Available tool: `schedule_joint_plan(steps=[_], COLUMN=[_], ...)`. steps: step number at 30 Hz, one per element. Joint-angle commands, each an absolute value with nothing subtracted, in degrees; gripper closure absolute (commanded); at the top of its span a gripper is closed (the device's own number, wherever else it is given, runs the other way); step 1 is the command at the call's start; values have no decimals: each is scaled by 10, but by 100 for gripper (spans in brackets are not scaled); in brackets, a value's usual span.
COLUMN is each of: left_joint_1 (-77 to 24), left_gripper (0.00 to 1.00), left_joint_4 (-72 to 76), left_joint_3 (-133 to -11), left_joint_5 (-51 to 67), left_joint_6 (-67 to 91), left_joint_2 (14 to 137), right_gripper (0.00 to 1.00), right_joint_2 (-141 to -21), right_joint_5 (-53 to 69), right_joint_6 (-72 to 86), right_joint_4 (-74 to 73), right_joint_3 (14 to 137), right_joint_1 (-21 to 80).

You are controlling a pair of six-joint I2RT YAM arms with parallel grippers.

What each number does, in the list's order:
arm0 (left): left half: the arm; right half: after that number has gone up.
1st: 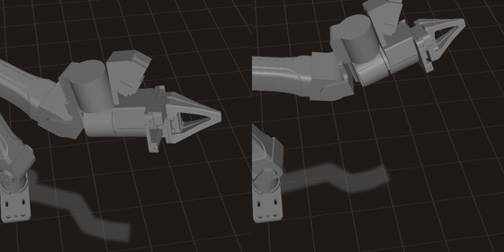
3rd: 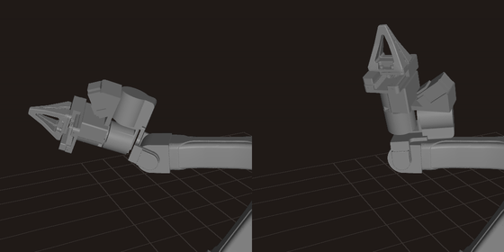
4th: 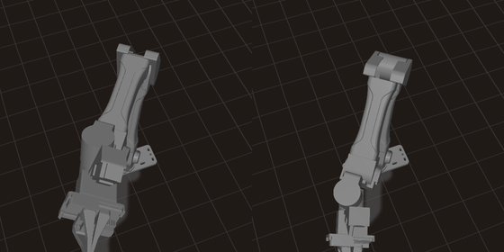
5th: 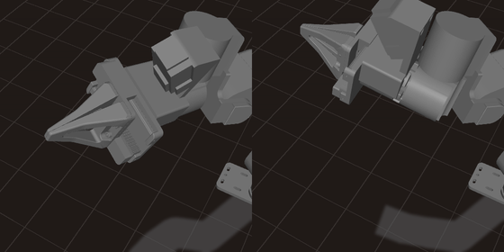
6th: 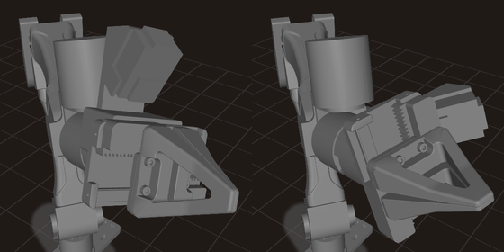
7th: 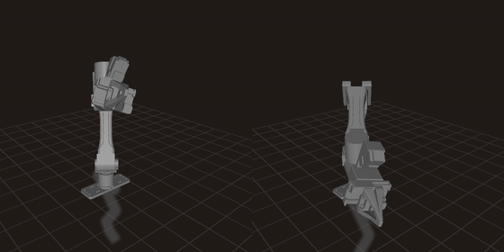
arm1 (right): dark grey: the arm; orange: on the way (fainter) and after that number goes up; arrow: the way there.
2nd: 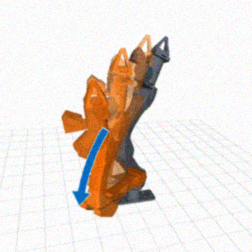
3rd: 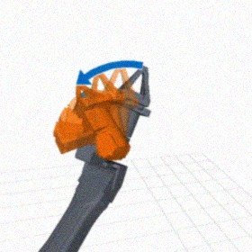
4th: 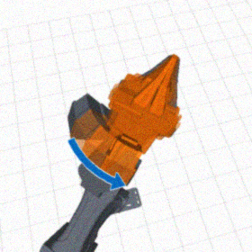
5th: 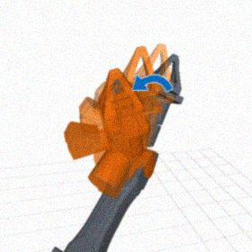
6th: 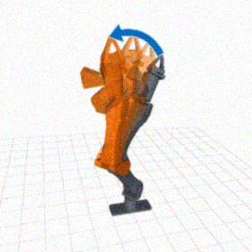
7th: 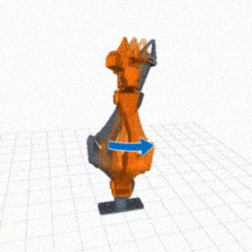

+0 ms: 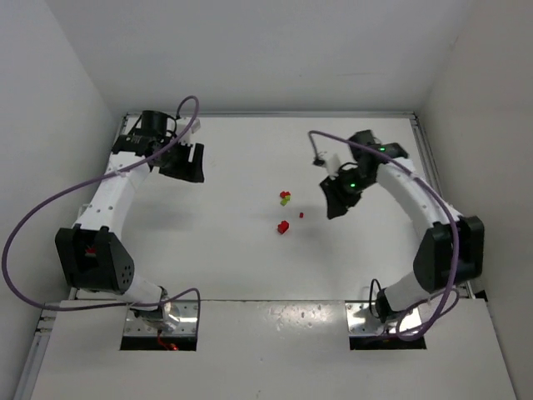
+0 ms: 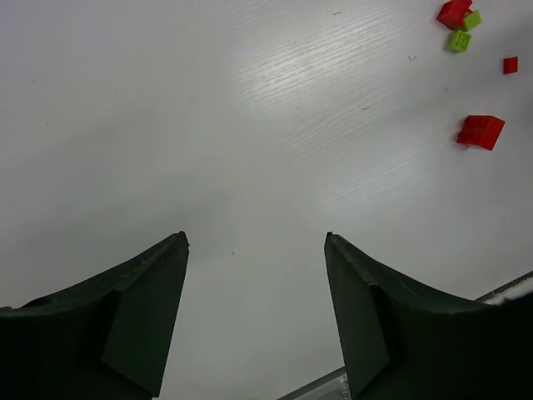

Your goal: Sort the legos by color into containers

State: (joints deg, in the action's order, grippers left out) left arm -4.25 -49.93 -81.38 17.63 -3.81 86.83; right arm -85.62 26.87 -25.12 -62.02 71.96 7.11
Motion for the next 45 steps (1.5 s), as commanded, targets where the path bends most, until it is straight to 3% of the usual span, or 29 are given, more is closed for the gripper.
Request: schedule_joint_plan(steps=[1, 7, 18, 26, 30, 45], left_joint_1=[-17, 30, 30, 35, 35, 35], left_gripper=[28, 24, 24, 24, 24, 24], left_joint_4=[-513, -532, -497, -497, -491, -481], left_joint_3=[-802, -783, -734, -734, -734, -734], left_joint_5=[198, 210, 239, 233, 233, 234], left_joint_6=[-51, -83, -107, -102, -97, -85], left_joint_2=[826, 802, 760, 755, 755, 767], right_gripper=[54, 53, 57, 61, 56, 56], right_joint_2=[-901, -1007, -1061, -1194, -1216, -1274], right_joint_5=[256, 181, 69, 69, 46, 40], right_joint_6=[-134, -44, 25, 59, 71, 76], right_joint_4=[-523, -447, -321, -373, -379, -385], right_joint_3=[746, 777, 811, 910, 921, 963], right_joint_1=[198, 301, 312, 323, 323, 323])
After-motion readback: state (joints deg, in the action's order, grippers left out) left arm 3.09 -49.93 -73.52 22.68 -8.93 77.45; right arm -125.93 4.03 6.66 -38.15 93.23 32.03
